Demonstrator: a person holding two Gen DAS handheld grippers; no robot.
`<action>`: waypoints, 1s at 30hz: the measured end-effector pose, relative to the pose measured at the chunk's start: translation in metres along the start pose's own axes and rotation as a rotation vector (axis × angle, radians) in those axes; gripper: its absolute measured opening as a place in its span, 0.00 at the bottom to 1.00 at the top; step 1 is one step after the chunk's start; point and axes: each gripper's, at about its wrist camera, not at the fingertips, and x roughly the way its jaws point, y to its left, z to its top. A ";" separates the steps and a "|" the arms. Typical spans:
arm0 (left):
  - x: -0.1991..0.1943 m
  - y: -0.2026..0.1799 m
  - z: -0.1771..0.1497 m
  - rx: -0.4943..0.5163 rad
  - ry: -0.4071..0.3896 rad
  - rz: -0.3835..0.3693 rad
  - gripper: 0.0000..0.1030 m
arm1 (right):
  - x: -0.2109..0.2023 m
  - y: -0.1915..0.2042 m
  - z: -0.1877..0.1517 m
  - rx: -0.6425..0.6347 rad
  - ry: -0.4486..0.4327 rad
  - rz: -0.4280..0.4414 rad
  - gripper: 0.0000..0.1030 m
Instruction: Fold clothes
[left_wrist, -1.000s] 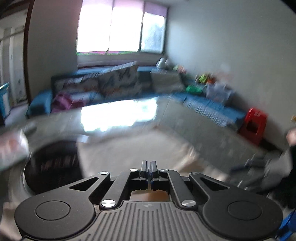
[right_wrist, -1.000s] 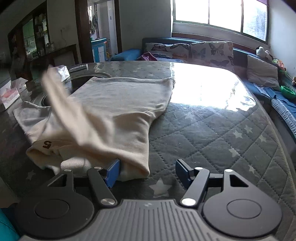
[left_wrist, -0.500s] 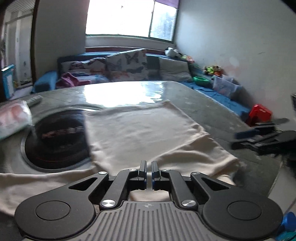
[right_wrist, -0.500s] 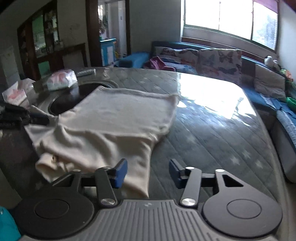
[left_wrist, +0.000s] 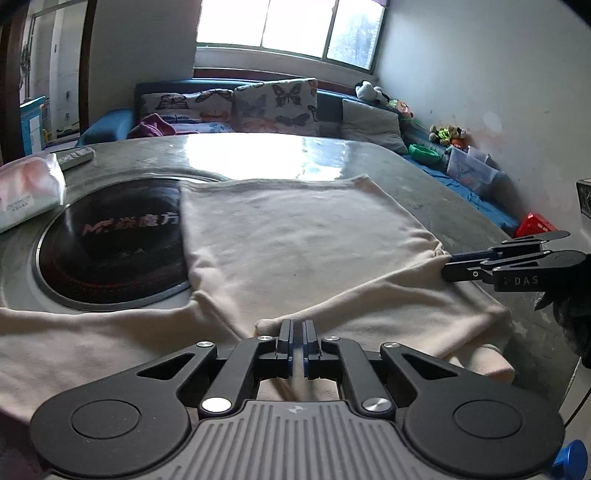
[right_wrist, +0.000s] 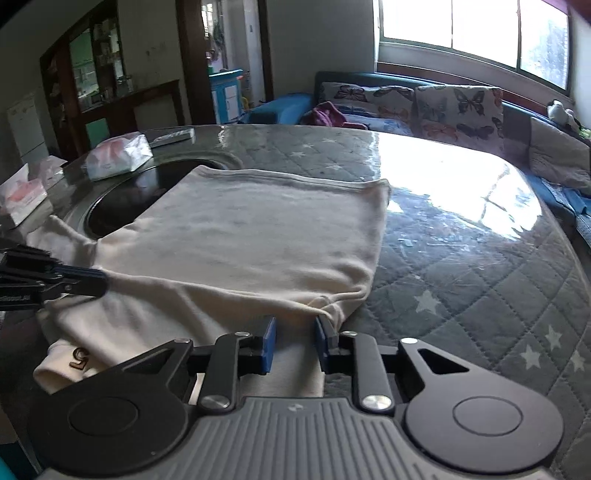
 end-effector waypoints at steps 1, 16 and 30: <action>-0.002 0.000 0.000 0.000 -0.005 0.005 0.05 | -0.001 0.003 0.001 -0.012 -0.004 -0.005 0.20; -0.030 0.011 -0.008 -0.022 -0.049 0.045 0.12 | 0.020 0.076 0.009 -0.187 0.010 0.113 0.21; -0.077 0.090 -0.028 -0.280 -0.105 0.327 0.17 | 0.022 0.133 0.012 -0.277 0.029 0.270 0.25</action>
